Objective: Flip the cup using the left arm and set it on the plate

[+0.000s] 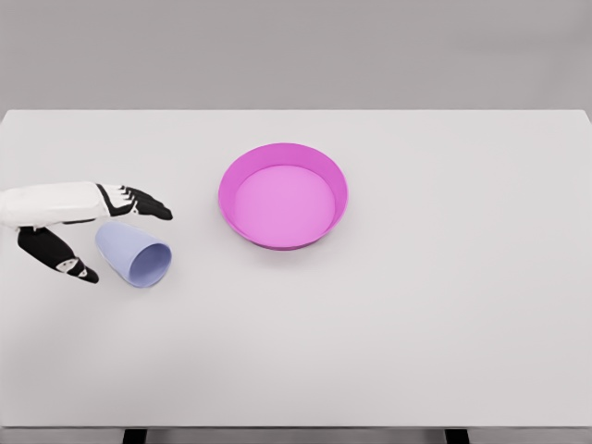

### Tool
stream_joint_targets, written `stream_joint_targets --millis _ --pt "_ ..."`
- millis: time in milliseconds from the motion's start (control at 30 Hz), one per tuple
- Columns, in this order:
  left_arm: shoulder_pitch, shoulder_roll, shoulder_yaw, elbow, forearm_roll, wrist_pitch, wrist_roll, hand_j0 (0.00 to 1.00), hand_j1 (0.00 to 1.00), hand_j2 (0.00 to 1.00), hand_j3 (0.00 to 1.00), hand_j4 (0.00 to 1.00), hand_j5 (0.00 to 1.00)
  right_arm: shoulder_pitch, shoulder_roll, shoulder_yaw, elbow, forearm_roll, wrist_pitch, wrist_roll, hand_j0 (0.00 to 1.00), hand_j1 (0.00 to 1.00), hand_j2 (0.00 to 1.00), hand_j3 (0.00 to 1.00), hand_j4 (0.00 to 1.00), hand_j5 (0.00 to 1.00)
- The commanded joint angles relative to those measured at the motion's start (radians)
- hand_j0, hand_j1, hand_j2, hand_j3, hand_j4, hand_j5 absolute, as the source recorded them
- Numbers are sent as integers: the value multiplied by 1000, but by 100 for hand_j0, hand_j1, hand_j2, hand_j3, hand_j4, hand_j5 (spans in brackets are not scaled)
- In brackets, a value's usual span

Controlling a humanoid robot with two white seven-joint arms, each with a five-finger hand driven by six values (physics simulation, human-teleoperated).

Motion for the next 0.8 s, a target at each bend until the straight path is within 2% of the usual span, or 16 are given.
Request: stream_joint_targets --millis 0,67,133,267,333,400,533,633,767 --pt "0 -1 -4 -1 11 3 0 100 100 100 100 100 100 0 0 -1 1 0 0 -1 100 100 100 100 100 100" --pt "-3 -7 -4 23 2 3 0 100 100 100 100 100 100 3 0 -2 1 -2 0 0 100 100 100 100 100 100" --pt "-8 -23 -2 96 -9 3 0 100 100 100 100 100 100 3 0 -1 -4 0 0 0 100 100 100 100 100 100" --pt "5 -73 -7 112 -50 3 0 100 100 100 100 100 100 3 0 -2 1 0 0 0 100 100 100 100 100 100" --pt "22 -82 -7 111 -55 3 0 100 100 100 100 100 100 3 0 -2 1 0 0 -1 100 100 100 100 100 100" --pt "22 -98 -4 117 -79 3 0 100 100 100 100 100 100 3 0 -2 1 0 0 -1 100 100 100 100 100 100" --pt "21 -98 -4 135 -79 3 0 100 100 100 100 100 100 3 0 -2 -1 0 0 -1 100 100 100 100 100 100" --pt "15 -105 -2 188 -91 3 0 100 100 100 100 100 100 3 0 -2 1 0 0 0 100 100 100 100 100 100" --pt "14 -142 -2 214 -127 3 0 100 100 100 100 100 100 3 0 -2 1 0 0 0 100 100 100 100 100 100"
